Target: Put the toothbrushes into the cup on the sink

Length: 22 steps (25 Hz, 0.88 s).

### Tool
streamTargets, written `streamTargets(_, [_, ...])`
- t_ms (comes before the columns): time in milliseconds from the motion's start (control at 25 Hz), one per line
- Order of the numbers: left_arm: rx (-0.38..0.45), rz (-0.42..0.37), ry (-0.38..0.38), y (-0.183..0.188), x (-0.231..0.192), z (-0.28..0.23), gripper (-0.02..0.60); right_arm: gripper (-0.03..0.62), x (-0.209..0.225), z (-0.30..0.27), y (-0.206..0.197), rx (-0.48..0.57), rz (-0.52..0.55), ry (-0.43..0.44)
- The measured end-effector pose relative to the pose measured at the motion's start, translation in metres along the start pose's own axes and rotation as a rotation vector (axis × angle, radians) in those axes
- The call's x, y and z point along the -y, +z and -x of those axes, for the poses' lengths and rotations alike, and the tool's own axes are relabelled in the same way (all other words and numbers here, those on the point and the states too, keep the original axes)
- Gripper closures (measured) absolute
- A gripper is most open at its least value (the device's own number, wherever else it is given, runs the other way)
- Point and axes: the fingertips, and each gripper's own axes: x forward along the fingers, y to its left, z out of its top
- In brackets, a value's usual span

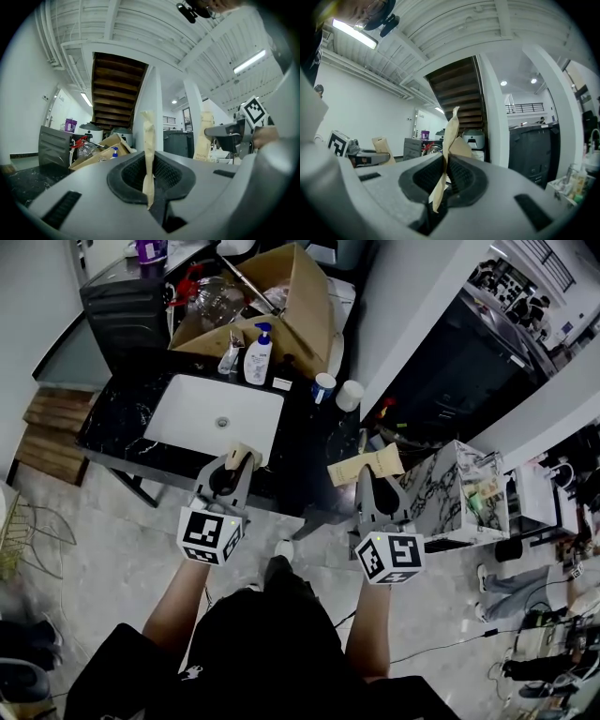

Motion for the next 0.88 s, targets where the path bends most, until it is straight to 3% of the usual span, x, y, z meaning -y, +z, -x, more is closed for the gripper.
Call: streamTargets(880, [-0.045,-0.034,0.034,-0.010,-0.009,-0.151,0.554,0.566,0.128,-0.118,-0.019,-0.009,-0.058,0.005])
